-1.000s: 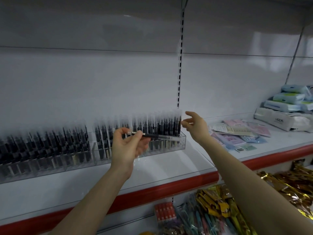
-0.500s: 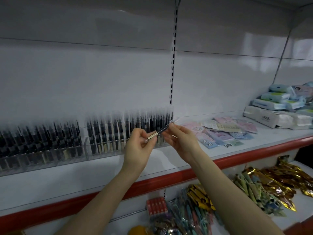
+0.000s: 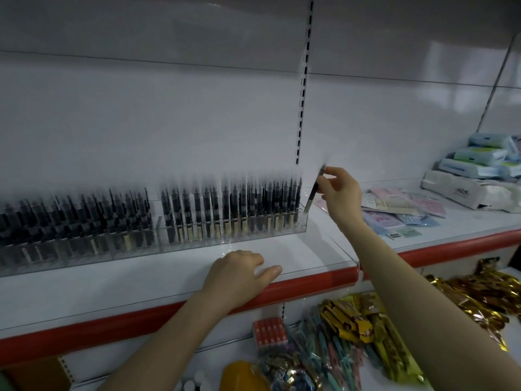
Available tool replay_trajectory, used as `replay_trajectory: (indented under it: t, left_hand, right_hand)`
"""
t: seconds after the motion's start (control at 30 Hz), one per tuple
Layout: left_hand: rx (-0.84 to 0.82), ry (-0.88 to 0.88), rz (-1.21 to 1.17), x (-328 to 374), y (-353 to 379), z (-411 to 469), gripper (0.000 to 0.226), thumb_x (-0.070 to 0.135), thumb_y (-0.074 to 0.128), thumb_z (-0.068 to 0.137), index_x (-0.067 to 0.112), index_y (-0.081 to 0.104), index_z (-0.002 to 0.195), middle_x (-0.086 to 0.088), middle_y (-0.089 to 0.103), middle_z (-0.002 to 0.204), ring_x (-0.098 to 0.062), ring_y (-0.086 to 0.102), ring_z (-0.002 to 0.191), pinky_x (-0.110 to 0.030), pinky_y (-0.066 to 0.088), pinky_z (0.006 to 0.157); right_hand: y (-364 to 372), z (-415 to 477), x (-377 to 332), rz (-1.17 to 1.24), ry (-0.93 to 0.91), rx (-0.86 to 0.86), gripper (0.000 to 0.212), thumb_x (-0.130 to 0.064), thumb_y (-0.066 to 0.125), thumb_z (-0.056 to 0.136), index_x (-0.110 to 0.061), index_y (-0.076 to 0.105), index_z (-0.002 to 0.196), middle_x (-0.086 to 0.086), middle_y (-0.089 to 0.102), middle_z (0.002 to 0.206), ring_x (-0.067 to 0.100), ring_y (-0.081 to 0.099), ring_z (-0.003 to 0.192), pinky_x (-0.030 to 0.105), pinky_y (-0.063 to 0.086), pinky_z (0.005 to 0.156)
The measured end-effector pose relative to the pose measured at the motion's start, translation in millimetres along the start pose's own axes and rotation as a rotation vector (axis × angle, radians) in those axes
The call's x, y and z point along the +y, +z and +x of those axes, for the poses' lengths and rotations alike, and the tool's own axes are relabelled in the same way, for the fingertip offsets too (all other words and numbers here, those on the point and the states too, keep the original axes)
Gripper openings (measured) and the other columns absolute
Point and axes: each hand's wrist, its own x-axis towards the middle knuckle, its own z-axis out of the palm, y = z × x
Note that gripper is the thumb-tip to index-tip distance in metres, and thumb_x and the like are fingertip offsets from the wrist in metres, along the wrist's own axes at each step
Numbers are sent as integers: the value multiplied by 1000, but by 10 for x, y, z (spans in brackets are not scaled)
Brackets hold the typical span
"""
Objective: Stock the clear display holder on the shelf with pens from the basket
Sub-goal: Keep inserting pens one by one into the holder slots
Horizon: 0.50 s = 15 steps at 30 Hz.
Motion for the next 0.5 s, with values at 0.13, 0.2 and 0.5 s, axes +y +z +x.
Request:
replay_trajectory:
  t: [0.13,0.2,0.5]
  left_hand:
    - [40,25,16,-19,38,-1,50,58,42,89,18,64,109,2,63,116,-16,54,108,-30,45,90]
    - [47,30,29,-29,49,3,50,59,42,89,19,64,109,3,63,116,-16,54,107,-30,45,90]
    - [58,54,52,-57,90,38,50,60,40,89,20,64,107,5,63,111,-14,54,104,-28,45,87]
  right_hand:
    - [56,95,-3,-33,-38,-14,23,-13,52,94,-10,59,115,5,66,88,17,64,81,25,48,76]
    - [78,123,-3,-21,-46,-14,23,-13,51,94,-10,59,115,5,66,86,18,65,81,26,49,76]
    - [175,126,46,-71,-82,-64,21,-11,51,94,-10,60,112,9,67,89,22,64,83,26,47,74]
